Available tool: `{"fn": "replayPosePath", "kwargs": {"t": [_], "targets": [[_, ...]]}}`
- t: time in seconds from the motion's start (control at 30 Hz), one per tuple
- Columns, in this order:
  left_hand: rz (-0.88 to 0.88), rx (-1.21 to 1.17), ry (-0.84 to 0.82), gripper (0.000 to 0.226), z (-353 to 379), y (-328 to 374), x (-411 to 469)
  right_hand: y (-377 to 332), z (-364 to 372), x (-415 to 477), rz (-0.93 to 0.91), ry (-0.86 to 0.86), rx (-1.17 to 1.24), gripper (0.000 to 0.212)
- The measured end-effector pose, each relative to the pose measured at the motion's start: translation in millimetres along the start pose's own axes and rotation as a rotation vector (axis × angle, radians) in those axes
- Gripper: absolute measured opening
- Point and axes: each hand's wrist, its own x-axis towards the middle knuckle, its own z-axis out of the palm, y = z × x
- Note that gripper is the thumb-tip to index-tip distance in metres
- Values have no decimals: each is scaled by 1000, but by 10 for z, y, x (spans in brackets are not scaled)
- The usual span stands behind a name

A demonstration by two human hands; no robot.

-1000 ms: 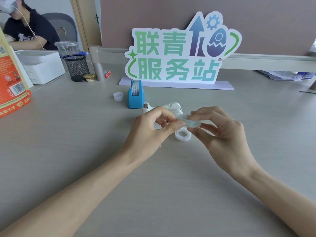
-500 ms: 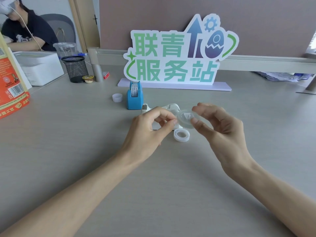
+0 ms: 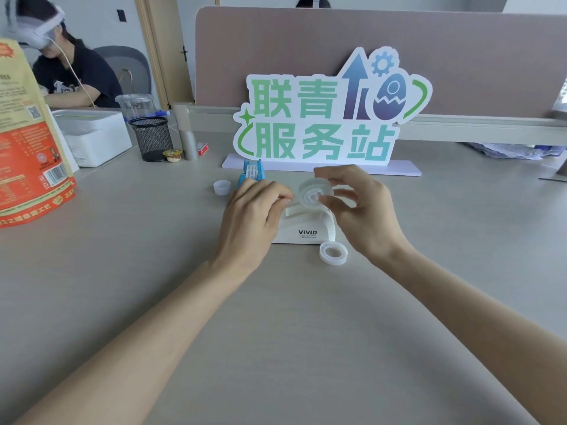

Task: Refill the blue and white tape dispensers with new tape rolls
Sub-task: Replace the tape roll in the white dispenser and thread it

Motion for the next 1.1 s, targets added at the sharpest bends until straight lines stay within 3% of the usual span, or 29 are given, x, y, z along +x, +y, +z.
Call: {"fn": "replayPosePath", "kwargs": {"t": [0.9,1.1], "targets": [[-45,102,-76,4,75,-57,-68,127,112,-43,50,-65,-69,29],[-44,91,-71,4,84,-62,-73,203,140,-127,60,49,-86,25]]}}
